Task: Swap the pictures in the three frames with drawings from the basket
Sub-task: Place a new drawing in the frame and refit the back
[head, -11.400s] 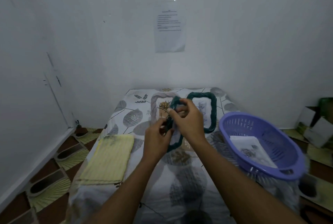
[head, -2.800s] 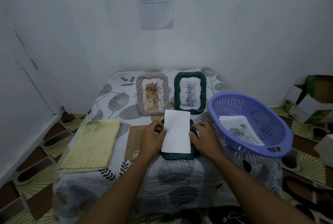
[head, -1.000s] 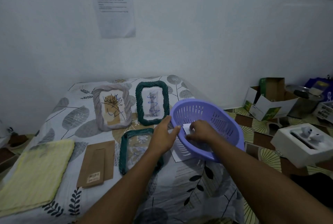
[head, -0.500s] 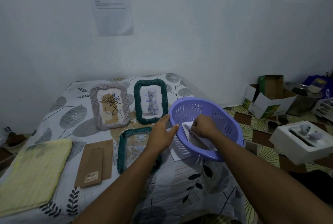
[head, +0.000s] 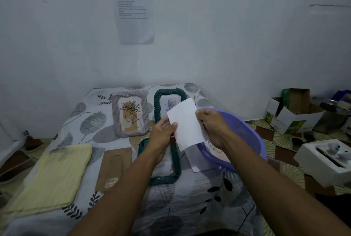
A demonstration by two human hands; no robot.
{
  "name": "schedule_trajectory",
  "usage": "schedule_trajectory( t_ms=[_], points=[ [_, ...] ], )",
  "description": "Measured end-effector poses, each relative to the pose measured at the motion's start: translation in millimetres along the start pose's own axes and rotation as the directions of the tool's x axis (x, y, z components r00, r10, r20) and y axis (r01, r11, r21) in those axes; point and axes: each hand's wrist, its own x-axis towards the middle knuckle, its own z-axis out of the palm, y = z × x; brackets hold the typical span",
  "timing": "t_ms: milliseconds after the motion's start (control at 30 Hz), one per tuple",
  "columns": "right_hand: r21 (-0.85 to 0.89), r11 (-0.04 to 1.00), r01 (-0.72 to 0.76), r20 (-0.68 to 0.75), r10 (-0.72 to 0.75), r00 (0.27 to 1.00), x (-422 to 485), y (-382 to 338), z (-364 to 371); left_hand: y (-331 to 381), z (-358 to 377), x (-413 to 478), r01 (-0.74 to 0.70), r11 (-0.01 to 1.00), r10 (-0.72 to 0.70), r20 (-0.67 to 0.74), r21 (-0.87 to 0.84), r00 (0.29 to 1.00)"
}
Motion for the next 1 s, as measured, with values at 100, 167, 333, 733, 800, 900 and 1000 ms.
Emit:
schedule_trajectory(
  t_ms=[100, 167, 333, 733, 800, 900, 1000],
  points=[
    [-0.025, 0.999, 0.034, 0.008, -0.034, 0.999, -4, 19, 27, 6, -35, -4, -0.083, 0.996, 0.086, -0.121, 0.032, 0.989],
    [-0.175, 0.981, 0.081, 0.004, -0.082, 0.997, -6, 37, 44, 3, -58, -8, -0.116, 0.967, 0.155, -0.166, 0.225, 0.974],
    [-0.589, 0.780, 0.213, 0.078, -0.208, 0.975, -11, 84, 75, -23, -94, -16, -0.173, 0.757, 0.295, -0.092, 0.630, 0.951],
    [-0.784, 0.502, 0.366, 0.222, -0.325, 0.919, -9, 135, 71, -65, -123, -19, -0.242, 0.213, 0.311, 0.169, 0.947, 0.935],
    [-0.764, 0.516, 0.387, 0.244, -0.324, 0.914, -9, 136, 73, -65, -126, -19, -0.244, 0.212, 0.308, 0.172, 0.946, 0.936],
    [-0.758, 0.507, 0.412, 0.268, -0.333, 0.904, -6, 137, 75, -63, -130, -19, -0.233, 0.203, 0.328, 0.158, 0.951, 0.931],
    [-0.749, 0.509, 0.424, 0.282, -0.334, 0.899, -2, 136, 73, -59, -133, -20, -0.241, 0.214, 0.322, 0.164, 0.947, 0.932]
  ],
)
